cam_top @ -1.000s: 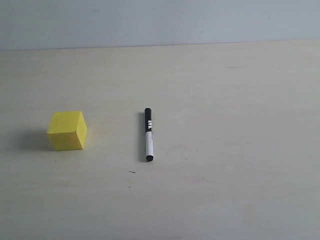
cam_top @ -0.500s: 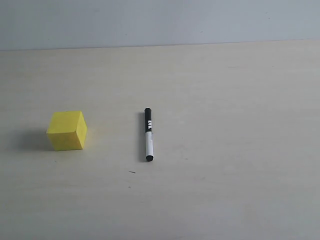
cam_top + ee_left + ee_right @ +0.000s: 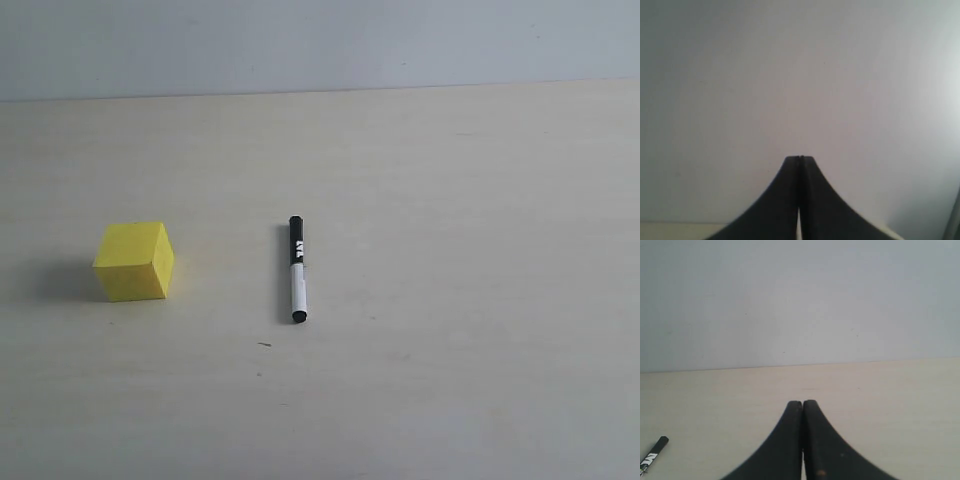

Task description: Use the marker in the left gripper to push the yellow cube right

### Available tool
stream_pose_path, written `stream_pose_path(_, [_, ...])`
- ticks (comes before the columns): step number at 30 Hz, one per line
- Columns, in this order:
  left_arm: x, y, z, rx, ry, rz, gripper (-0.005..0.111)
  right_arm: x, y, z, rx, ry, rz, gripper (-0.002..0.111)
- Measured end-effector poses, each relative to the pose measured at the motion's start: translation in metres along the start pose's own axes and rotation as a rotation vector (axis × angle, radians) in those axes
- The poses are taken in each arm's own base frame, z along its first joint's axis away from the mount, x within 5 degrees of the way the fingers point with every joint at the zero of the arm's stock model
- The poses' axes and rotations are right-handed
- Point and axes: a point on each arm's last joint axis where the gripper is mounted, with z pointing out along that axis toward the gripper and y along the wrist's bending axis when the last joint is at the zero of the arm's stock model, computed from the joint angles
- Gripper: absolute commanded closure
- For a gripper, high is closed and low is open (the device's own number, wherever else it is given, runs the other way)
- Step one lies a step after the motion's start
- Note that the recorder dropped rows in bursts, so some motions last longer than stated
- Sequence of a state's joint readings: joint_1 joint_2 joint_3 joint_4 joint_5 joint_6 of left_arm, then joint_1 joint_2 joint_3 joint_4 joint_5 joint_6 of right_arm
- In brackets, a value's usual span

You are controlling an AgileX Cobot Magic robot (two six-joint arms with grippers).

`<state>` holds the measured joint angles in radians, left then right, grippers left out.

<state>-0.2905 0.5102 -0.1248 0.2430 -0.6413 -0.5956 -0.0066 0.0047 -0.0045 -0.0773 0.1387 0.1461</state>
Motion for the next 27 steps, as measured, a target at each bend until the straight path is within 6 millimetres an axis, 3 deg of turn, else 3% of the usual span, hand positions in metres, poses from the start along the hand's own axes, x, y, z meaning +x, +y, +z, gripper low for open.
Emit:
stream_pose_path(5, [-0.017,0.0,0.059,-0.044,0.186,0.081,0.106,0.0,0.0,0.0,0.0,0.0,0.0,0.108])
stream_pose_path(9, [-0.031,0.007,0.108,-0.125,0.358,0.25,0.107,0.0,0.0,0.0,0.0,0.0,0.0,0.108])
stream_pose_path(14, [-0.046,0.024,0.144,-0.309,0.575,0.532,0.107,0.0,0.0,0.0,0.0,0.0,0.0,0.108])
stream_pose_path(18, [-0.064,0.036,0.161,-0.516,0.731,0.673,0.107,0.0,0.0,0.0,0.0,0.0,0.0,0.108])
stream_pose_path(22, [-0.081,0.046,0.175,-0.757,0.918,0.649,0.106,0.0,0.0,0.0,0.0,0.0,0.0,0.108])
stream_pose_path(24, [-0.078,0.047,0.183,-0.797,1.014,0.578,0.104,0.0,0.0,0.0,0.0,0.0,0.0,0.108])
stream_pose_path(27, [-0.059,0.042,0.201,-0.747,1.14,0.384,0.091,0.0,0.0,0.0,0.0,0.0,0.0,0.108])
